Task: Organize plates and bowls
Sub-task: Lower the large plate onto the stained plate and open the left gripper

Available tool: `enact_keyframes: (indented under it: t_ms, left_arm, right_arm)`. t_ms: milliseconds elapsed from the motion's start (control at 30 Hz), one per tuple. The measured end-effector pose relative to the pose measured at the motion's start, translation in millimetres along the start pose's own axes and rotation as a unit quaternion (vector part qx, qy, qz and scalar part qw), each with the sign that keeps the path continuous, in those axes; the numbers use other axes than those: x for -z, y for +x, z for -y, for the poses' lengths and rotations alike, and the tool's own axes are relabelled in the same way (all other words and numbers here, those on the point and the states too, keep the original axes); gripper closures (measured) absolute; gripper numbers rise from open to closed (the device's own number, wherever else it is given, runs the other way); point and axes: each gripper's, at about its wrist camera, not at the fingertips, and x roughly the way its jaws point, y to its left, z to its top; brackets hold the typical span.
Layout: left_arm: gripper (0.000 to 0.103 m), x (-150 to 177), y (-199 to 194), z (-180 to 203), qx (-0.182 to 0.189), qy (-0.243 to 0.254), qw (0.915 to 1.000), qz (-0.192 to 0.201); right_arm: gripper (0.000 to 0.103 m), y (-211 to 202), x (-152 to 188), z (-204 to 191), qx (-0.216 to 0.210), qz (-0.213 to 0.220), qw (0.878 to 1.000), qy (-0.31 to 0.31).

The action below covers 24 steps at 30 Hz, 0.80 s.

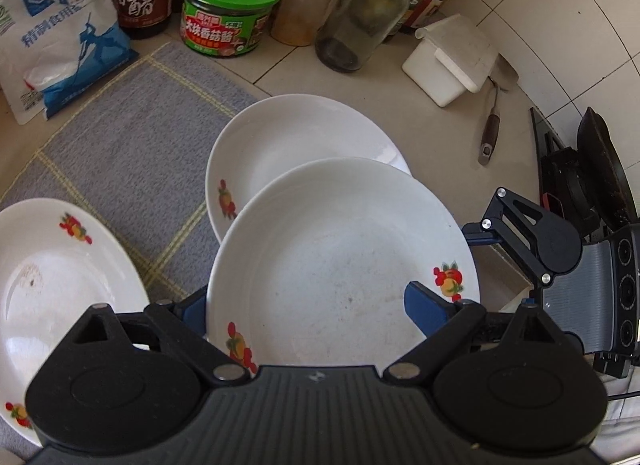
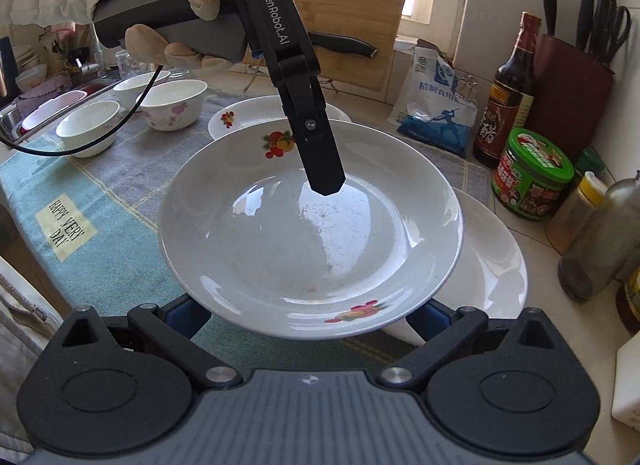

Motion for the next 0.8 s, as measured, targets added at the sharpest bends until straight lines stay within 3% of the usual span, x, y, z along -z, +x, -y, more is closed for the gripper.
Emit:
enact_keyframes:
  t_ms: [333, 800]
  left_arm:
    - [0.008, -43.2, 32.0, 15.5, 0.019, 0.040, 0.9990, -0.011]
    - [0.008, -62.3, 59.0, 16.0, 0.021, 0.045, 0.9986, -0.018]
  right_arm:
    - [0.000, -10.9, 15.6, 24.5, 0.043, -0.004, 0.998, 0.044]
    - [0.000, -10.3, 24.8, 39.7, 0.057, -0.010, 0.996, 0.070]
